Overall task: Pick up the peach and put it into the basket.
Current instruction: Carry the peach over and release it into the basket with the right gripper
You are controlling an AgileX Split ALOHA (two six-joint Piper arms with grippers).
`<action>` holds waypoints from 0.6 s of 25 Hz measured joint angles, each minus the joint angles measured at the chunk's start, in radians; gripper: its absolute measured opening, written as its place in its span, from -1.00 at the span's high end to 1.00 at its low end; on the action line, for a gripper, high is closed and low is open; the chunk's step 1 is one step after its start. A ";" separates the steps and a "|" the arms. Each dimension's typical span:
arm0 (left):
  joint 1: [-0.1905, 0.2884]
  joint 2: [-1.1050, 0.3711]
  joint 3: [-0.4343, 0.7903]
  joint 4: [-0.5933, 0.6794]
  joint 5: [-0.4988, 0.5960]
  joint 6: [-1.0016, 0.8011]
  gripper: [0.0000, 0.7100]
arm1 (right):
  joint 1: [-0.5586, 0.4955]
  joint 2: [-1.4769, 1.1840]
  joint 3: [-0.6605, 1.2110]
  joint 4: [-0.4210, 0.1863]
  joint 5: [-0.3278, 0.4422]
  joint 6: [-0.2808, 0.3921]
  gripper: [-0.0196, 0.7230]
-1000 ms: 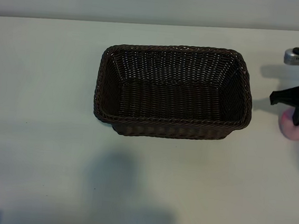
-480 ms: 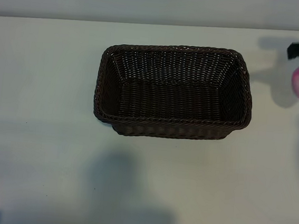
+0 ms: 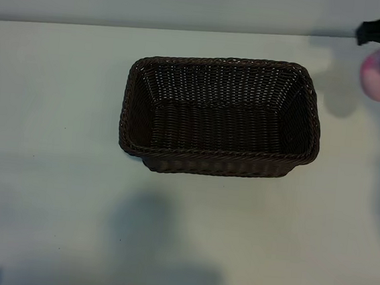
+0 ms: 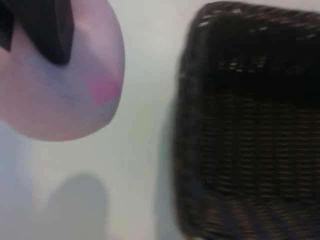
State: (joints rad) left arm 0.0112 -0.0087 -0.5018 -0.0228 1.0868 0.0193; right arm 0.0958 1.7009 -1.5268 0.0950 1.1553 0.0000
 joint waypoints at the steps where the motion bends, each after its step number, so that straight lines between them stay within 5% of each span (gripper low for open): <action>1: 0.000 0.000 0.000 0.000 0.000 0.000 -0.67 | 0.025 0.000 -0.004 0.004 0.001 0.000 0.82; 15: 0.000 0.000 0.000 0.000 0.000 0.001 -0.67 | 0.302 0.036 -0.020 0.013 -0.037 0.099 0.82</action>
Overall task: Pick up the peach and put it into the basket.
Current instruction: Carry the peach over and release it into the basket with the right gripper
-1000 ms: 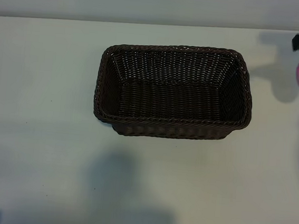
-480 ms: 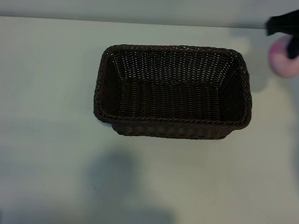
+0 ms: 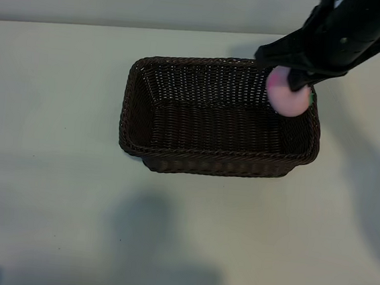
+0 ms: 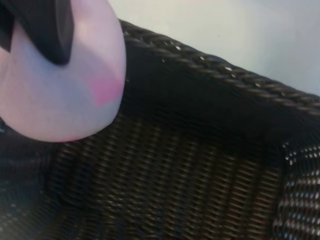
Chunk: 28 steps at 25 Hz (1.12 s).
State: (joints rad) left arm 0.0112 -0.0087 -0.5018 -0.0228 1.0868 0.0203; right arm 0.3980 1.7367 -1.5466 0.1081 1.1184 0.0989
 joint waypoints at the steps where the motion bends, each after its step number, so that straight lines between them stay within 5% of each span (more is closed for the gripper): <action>1: 0.000 0.000 0.000 0.000 0.000 0.002 -0.67 | 0.006 0.007 0.000 0.000 -0.009 0.001 0.82; 22: 0.000 0.000 0.000 0.000 0.000 0.001 -0.67 | 0.071 0.273 0.000 0.048 -0.214 -0.036 0.83; 28: 0.000 0.000 0.000 0.000 0.000 0.001 -0.67 | 0.082 0.291 0.000 0.048 -0.249 -0.053 0.62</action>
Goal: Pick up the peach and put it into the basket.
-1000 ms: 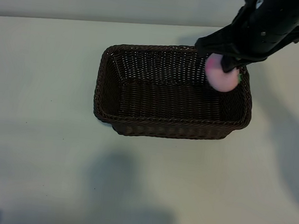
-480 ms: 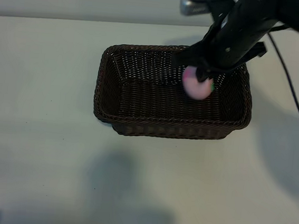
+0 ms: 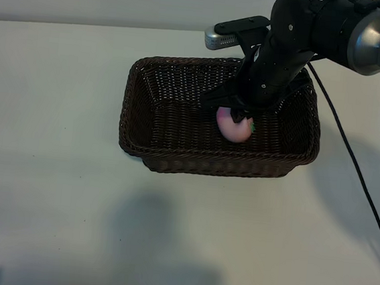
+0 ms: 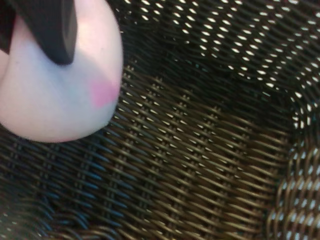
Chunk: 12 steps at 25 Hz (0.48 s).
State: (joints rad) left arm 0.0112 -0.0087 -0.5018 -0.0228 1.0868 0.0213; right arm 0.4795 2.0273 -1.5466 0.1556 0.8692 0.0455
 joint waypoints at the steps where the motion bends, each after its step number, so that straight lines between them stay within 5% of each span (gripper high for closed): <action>1: 0.000 0.000 0.000 0.000 0.000 0.000 -0.67 | 0.000 0.000 0.000 -0.001 -0.002 -0.001 0.52; 7: 0.000 0.000 0.000 0.000 0.000 0.000 -0.67 | 0.000 0.000 0.000 -0.001 -0.004 -0.003 -0.23; 12: 0.000 0.000 0.000 0.000 0.000 0.000 -0.67 | 0.000 -0.001 0.000 0.001 -0.003 -0.004 -0.57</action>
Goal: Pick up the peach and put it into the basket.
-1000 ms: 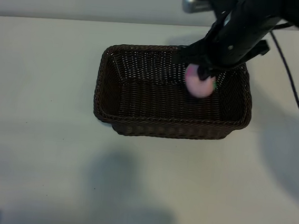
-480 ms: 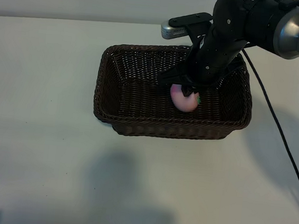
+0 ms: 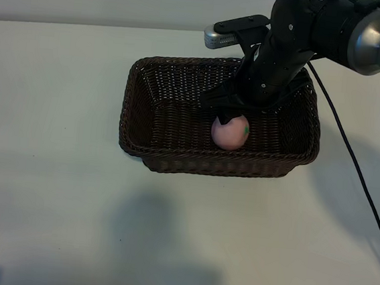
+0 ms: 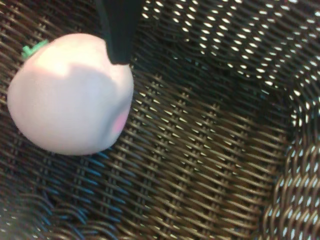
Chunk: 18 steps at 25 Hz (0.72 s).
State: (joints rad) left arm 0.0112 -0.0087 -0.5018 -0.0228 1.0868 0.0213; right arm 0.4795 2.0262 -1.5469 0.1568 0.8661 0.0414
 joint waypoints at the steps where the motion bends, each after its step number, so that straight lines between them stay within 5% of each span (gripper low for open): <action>1: 0.000 0.000 0.000 0.000 0.000 0.000 -0.67 | 0.000 -0.002 -0.001 0.000 0.003 0.000 -0.59; 12: 0.000 0.000 0.000 0.000 0.000 -0.002 -0.67 | -0.009 -0.034 -0.250 -0.108 0.236 0.024 -0.58; 18: 0.000 0.000 0.000 0.000 0.000 -0.002 -0.67 | -0.112 -0.034 -0.279 -0.130 0.307 0.024 -0.58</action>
State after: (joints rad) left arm 0.0112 -0.0087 -0.5018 -0.0228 1.0868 0.0192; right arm 0.3674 1.9926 -1.8261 0.0264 1.1732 0.0656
